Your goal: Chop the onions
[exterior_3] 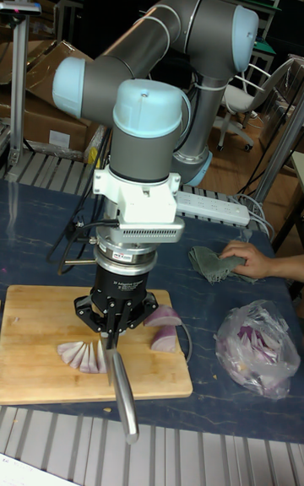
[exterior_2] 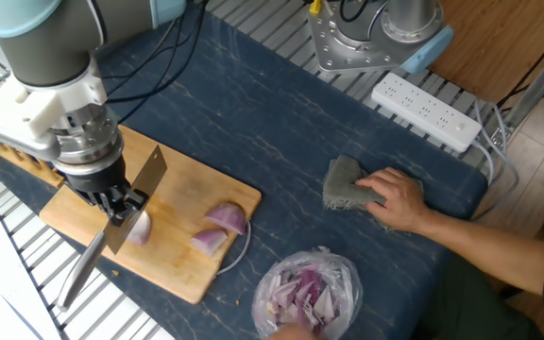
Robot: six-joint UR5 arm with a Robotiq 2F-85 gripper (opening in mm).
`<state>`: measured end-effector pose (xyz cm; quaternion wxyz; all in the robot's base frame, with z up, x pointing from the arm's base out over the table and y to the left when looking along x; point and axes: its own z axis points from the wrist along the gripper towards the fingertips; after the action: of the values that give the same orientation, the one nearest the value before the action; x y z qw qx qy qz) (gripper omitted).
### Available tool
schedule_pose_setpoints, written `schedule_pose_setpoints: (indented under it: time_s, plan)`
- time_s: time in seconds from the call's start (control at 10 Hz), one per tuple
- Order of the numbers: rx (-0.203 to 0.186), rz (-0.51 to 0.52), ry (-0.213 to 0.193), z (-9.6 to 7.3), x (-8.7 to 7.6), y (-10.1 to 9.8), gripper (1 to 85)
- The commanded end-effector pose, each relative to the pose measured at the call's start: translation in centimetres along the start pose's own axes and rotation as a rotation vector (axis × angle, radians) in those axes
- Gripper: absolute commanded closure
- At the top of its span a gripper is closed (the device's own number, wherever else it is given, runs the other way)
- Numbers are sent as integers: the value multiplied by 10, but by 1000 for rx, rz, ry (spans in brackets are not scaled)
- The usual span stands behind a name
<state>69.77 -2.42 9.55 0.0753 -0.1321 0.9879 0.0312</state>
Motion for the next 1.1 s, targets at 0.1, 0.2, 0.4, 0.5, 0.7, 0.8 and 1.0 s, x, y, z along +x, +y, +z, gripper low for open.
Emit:
schedule_pose_setpoints:
  time_s: [0.1, 0.2, 0.4, 0.5, 0.7, 0.8, 1.0]
  plan:
    - [-9, 3, -12, 2, -3, 4, 840]
    - [-9, 3, -12, 3, -3, 4, 840]
    - [-5, 1, -13, 3, -3, 3, 840]
    - [-5, -2, -13, 3, -3, 3, 840]
    - [-4, -4, -13, 3, -3, 2, 840]
    - [-5, -5, -13, 3, -3, 2, 840]
    - [-4, -5, -13, 4, -2, 2, 840]
